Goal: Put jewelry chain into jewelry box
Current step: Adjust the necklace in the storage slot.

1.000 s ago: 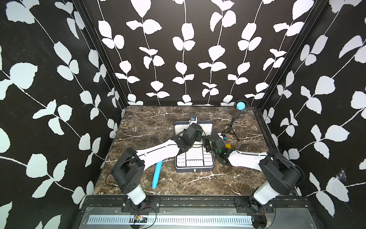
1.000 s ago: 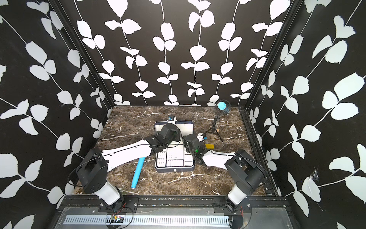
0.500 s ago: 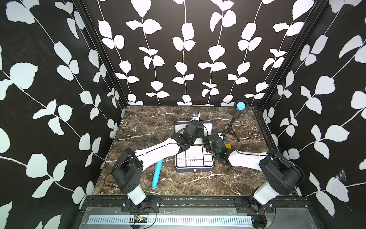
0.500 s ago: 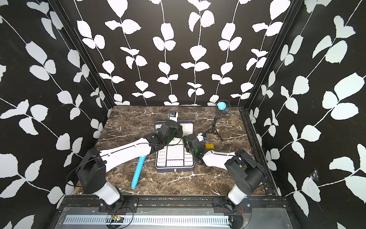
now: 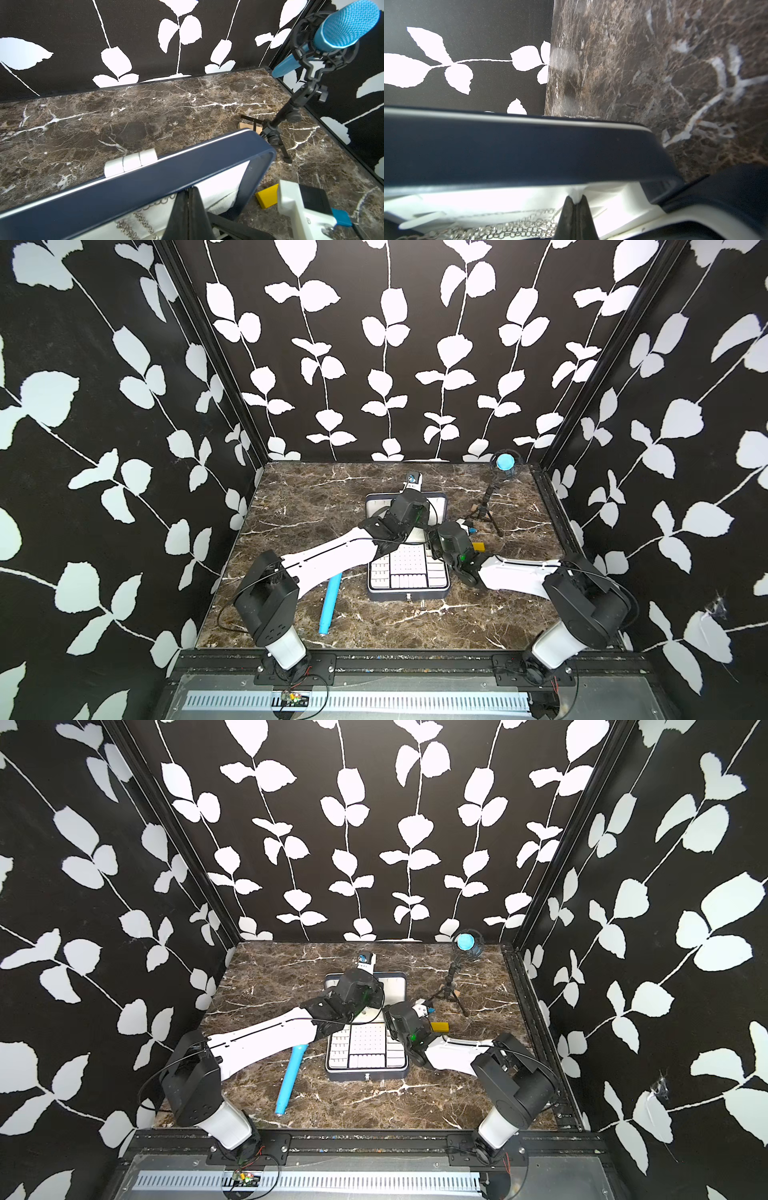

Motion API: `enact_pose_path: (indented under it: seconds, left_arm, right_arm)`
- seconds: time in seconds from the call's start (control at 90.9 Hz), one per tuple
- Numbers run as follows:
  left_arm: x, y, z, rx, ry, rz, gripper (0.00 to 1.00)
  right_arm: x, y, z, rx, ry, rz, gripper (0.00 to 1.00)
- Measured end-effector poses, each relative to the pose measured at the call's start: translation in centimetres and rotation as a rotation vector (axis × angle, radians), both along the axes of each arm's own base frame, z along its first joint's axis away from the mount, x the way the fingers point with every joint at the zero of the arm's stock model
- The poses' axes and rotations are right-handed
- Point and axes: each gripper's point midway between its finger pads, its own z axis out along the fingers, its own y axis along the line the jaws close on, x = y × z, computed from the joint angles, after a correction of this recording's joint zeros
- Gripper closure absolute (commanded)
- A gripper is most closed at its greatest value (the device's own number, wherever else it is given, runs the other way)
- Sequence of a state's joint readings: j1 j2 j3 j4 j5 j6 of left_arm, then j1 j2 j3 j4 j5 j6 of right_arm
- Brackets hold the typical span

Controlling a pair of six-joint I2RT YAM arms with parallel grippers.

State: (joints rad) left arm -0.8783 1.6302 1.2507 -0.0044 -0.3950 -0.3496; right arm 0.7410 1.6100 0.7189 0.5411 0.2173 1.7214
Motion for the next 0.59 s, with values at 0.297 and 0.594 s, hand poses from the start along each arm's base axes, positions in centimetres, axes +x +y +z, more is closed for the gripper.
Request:
enact_pose_path:
  seconds: [0.297, 0.594]
  left_arm:
    - [-0.1, 0.0, -0.7, -0.016, -0.013, -0.005, 1.00]
    - [-0.8, 0.9, -4.5, 0.003, 0.012, -0.008, 1.00]
  right_arm:
    - [0.0, 0.0, 0.0, 0.005, -0.005, 0.000, 1.00]
    - [0.0, 0.0, 0.0, 0.007, -0.006, 0.000, 1.00]
